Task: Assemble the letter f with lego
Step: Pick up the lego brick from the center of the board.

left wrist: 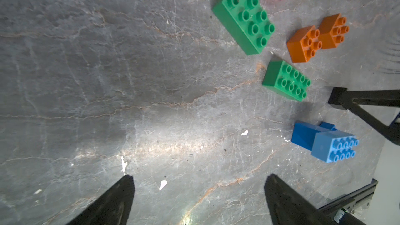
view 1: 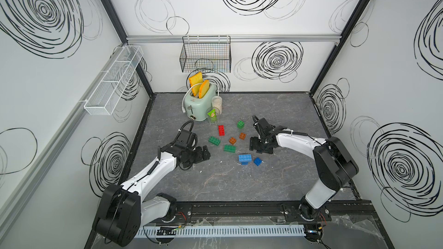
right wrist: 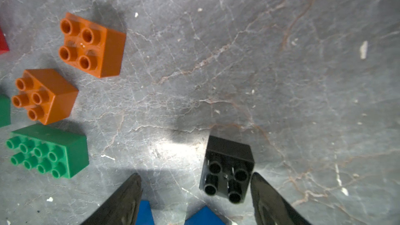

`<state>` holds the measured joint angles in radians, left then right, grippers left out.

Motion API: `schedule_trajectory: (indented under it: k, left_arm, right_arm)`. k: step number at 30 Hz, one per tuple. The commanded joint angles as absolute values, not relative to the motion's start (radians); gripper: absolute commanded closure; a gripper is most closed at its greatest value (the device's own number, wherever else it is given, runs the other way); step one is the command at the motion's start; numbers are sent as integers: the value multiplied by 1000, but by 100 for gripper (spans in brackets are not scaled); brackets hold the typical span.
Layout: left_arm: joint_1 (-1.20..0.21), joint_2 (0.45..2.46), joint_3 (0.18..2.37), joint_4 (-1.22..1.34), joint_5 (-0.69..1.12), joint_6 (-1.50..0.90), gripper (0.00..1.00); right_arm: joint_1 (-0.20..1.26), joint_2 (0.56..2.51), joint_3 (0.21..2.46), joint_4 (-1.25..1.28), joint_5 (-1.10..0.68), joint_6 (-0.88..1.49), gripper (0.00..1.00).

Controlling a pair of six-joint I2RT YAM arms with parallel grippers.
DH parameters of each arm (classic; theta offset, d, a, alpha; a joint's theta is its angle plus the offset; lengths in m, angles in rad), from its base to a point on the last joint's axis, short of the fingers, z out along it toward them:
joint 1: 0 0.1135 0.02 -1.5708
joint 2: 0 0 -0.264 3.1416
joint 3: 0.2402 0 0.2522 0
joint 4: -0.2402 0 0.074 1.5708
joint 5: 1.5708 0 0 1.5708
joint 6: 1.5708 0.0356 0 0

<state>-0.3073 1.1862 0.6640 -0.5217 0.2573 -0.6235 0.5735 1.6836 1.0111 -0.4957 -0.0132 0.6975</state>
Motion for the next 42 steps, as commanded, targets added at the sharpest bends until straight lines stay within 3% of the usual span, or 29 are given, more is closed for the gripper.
schedule_trajectory:
  k: [1,20,35,42]
  left_arm:
    - [-290,1193,662,-504,267,-606,2]
    - [-267,1210,658,-494,300,-597,2]
    - [-264,1124,644,-466,544,-585,2]
    - [-287,1102,633,-506,592,-567,2]
  right_arm:
    - [579,1687,1007,-521,23,736,28]
    - [579,1757,1065,-557,67,749,50]
    - [581,1740,1077,-584,88,720,68]
    - [631,1684,1149,-690,134,696,70]
